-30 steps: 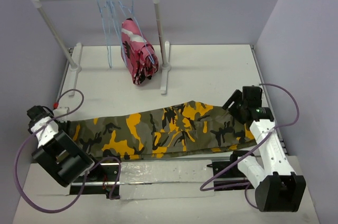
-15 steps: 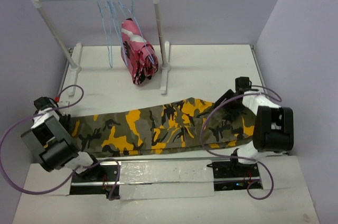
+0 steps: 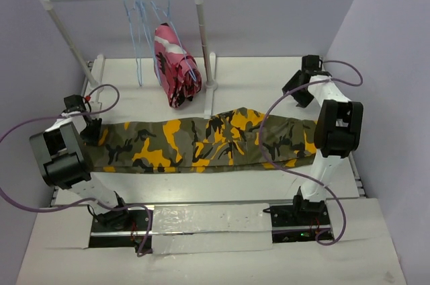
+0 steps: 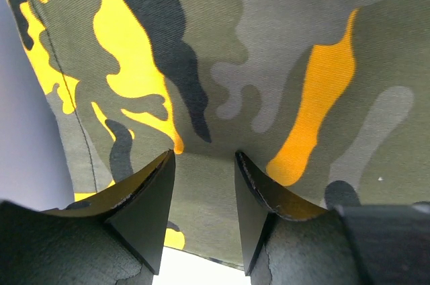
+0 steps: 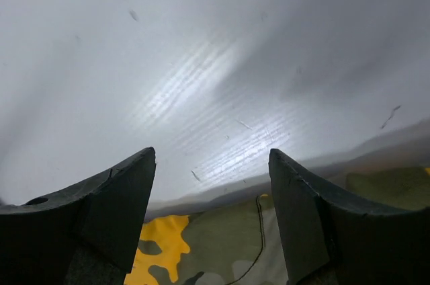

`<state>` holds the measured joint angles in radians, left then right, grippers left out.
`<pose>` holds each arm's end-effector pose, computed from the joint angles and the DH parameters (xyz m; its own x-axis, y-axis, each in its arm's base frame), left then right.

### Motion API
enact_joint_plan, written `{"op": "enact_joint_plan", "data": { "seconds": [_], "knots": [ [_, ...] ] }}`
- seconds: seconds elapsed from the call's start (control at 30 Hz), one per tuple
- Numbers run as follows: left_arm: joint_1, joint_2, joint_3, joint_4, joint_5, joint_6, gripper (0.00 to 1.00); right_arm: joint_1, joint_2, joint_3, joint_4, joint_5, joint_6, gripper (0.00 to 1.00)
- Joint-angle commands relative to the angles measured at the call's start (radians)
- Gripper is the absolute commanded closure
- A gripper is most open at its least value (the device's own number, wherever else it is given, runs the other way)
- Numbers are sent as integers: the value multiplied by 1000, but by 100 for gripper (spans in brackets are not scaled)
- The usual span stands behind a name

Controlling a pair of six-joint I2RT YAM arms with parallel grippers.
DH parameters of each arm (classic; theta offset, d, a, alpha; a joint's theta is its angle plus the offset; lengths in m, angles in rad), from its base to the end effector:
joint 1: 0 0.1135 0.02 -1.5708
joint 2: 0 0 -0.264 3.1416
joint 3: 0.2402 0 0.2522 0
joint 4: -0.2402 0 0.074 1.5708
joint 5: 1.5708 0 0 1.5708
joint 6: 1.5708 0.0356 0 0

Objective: Place the trousers on the hanger
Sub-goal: Fold the trousers at the center of the board.

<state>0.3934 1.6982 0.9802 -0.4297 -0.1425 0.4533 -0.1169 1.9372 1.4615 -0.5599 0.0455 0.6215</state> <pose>0.2958 0.1282 0.1598 -0.9469 0.0764 -0.3124 -0.0207 0.9549 0.2962 0.4127 -0.0501 0.2069 -0.6133 0.6577 -0.4374 0.6109 0.7460 0.2651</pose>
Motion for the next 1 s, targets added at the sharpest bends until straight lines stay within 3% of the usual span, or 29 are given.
{"op": "enact_joint_plan", "data": {
  "seconds": [0.0, 0.1, 0.17, 0.27, 0.5, 0.63, 0.77, 0.97],
  "knots": [
    [-1, -28, -14, -12, -6, -24, 50, -9, -109, 31, -55, 74, -69, 24],
    [19, -68, -33, -25, -3, -21, 49, -7, -296, -119, -17, 70, -21, 21],
    [50, -95, -30, -52, 15, -24, 49, -8, -457, -303, 6, 61, 43, 16],
    [81, -125, -21, -83, 35, -20, 48, -39, -592, -418, -60, 102, 125, 11],
    [130, -179, -59, -104, 63, 32, 48, -268, -981, -776, -110, 147, 222, 0],
    [177, -169, -58, -107, 106, 54, 48, -284, -974, -843, -17, 184, 263, 0],
    [221, -147, -38, -115, 133, 73, 48, -339, -837, -898, 147, 132, 295, 0],
    [259, -122, -34, -94, 133, 88, 48, -381, -721, -948, 169, 150, 316, 2]
  ]
}}
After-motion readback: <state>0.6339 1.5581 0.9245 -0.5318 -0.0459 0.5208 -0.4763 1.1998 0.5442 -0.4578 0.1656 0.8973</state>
